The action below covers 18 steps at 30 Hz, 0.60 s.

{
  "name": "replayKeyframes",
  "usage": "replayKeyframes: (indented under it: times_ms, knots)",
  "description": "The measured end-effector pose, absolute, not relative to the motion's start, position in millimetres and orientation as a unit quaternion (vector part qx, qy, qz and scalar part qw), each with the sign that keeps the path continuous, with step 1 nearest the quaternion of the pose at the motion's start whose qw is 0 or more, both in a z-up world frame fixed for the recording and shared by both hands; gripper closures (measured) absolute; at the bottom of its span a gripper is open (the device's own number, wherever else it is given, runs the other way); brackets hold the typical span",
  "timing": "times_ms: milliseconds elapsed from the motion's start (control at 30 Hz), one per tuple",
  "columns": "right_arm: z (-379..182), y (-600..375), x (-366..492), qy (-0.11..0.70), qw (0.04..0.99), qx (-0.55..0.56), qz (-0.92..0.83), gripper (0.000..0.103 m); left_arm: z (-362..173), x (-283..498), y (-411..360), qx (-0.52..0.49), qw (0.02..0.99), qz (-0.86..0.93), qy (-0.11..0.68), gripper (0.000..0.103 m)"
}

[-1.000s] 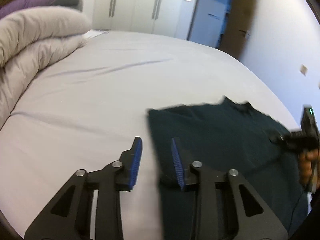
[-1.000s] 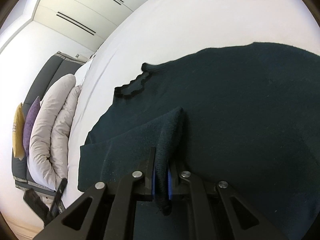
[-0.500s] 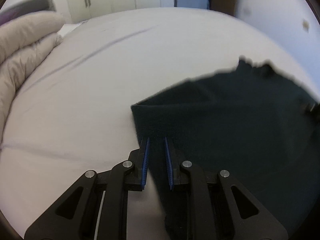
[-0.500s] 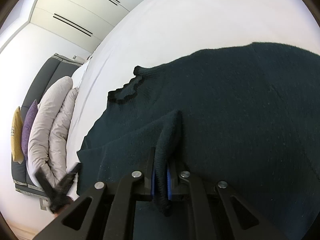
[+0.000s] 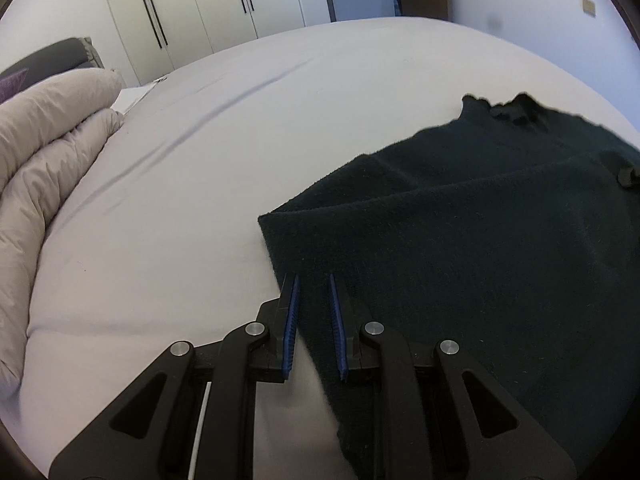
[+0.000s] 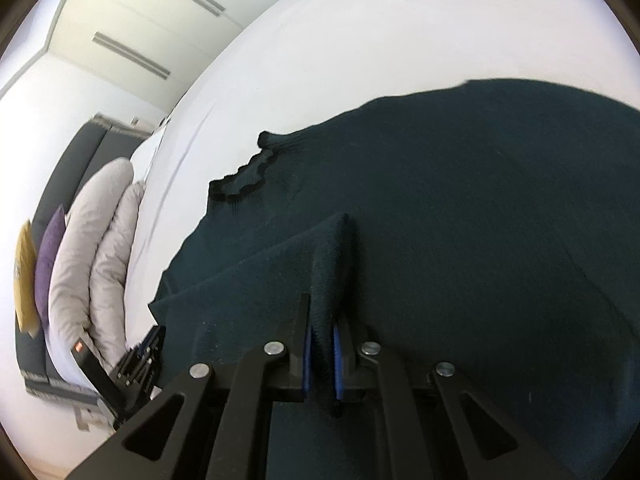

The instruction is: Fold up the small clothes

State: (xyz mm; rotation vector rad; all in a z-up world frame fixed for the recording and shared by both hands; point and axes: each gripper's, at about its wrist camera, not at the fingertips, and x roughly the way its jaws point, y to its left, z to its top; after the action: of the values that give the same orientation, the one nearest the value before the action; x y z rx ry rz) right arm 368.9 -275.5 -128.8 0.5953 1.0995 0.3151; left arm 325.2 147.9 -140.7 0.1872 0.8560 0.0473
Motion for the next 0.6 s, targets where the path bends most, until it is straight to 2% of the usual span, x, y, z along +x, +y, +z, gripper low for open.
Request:
replayKeyframes:
  times_ms: [100, 233, 433, 500, 600]
  knots:
    - [-124, -275, 360, 0.505, 0.802, 0.285, 0.146, 0.095, -139, 322, 153, 0.081, 0.904, 0.019, 0.420, 0.087]
    - [-118, -277, 357, 0.500, 0.797, 0.305, 0.150, 0.095, -143, 322, 144, 0.120, 0.900, 0.022, 0.418, 0.088]
    - [-152, -286, 370, 0.515, 0.778, 0.329, 0.144, 0.097, -144, 320, 136, 0.144, 0.897, 0.030, 0.417, 0.088]
    - [-150, -289, 366, 0.506, 0.779, 0.338, 0.150, 0.095, -135, 315, 130, 0.157, 0.897, 0.048, 0.411, 0.087]
    - [-139, -293, 356, 0.492, 0.795, 0.328, 0.136, 0.087, -124, 308, 116, 0.169, 0.904, 0.038, 0.392, 0.087]
